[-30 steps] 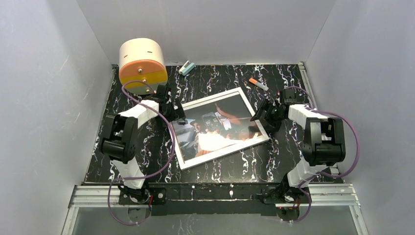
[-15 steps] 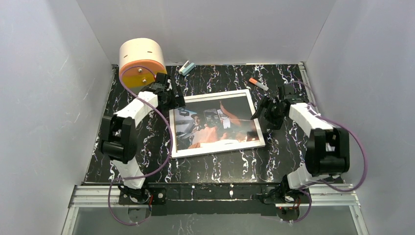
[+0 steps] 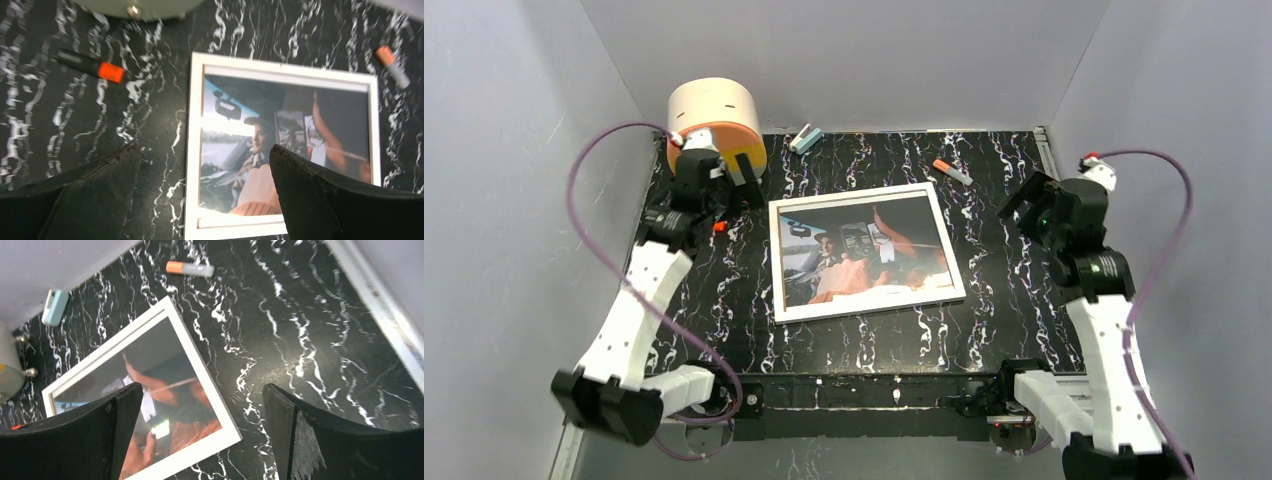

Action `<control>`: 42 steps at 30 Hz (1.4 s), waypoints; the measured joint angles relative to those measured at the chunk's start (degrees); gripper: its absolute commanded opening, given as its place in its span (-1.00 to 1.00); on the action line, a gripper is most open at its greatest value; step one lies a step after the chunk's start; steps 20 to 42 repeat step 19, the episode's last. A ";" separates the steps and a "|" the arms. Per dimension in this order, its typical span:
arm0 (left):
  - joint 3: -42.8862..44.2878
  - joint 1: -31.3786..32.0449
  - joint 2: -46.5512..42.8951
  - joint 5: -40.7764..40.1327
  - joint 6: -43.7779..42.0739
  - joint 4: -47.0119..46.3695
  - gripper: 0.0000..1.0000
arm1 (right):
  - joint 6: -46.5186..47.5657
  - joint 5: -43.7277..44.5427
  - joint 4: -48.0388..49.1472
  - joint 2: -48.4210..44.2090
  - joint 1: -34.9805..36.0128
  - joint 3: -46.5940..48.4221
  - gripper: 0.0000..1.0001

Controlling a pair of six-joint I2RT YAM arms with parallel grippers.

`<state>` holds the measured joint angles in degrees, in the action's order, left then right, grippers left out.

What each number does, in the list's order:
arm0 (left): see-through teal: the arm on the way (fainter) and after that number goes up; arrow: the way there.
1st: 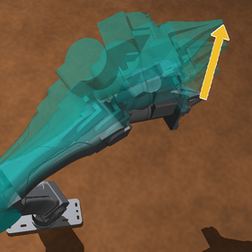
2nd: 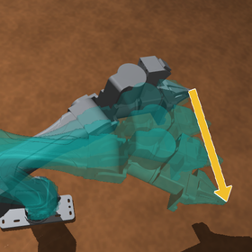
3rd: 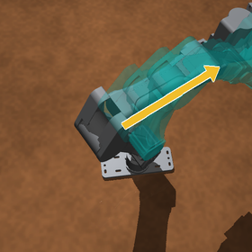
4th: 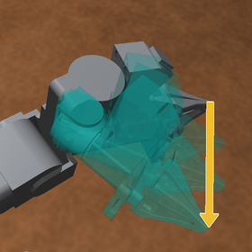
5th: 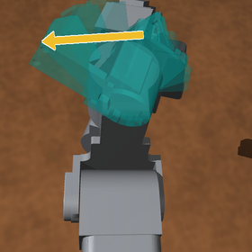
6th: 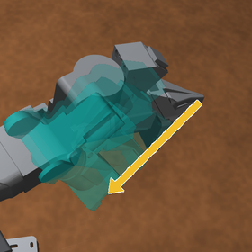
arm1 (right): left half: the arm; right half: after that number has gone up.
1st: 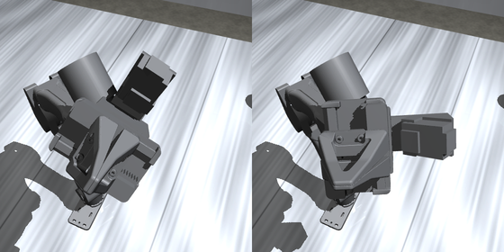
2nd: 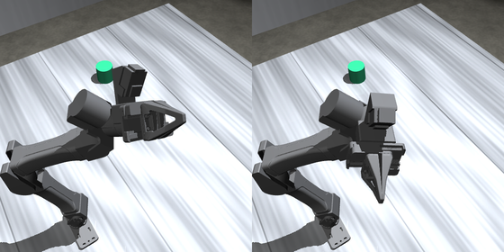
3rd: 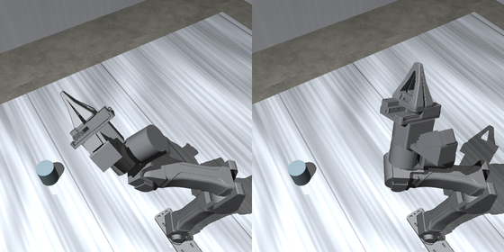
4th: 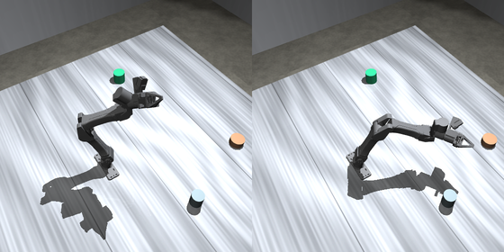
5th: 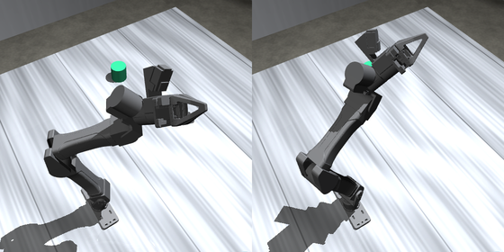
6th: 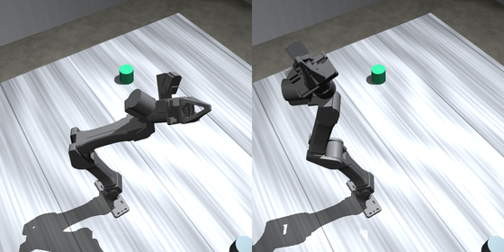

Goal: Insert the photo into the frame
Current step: Reset both arms

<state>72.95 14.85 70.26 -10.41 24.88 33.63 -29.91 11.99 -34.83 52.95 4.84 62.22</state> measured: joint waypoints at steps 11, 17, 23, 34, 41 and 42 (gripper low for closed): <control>3.39 0.00 -17.11 -11.87 -1.75 5.92 0.97 | -0.70 9.92 -13.79 -14.67 0.00 10.27 0.97; 10.14 0.00 -17.44 -15.34 -4.24 10.49 0.97 | -1.27 11.87 -18.08 -14.60 0.00 14.86 0.97; 11.30 0.00 -17.77 -15.76 -4.72 11.43 0.97 | -1.38 11.96 -19.08 -14.60 0.00 15.61 0.97; 11.30 0.00 -17.77 -15.76 -4.72 11.43 0.97 | -1.38 11.96 -19.08 -14.60 0.00 15.61 0.97; 11.30 0.00 -17.77 -15.76 -4.72 11.43 0.97 | -1.38 11.96 -19.08 -14.60 0.00 15.61 0.97; 11.30 0.00 -17.77 -15.76 -4.72 11.43 0.97 | -1.38 11.96 -19.08 -14.60 0.00 15.61 0.97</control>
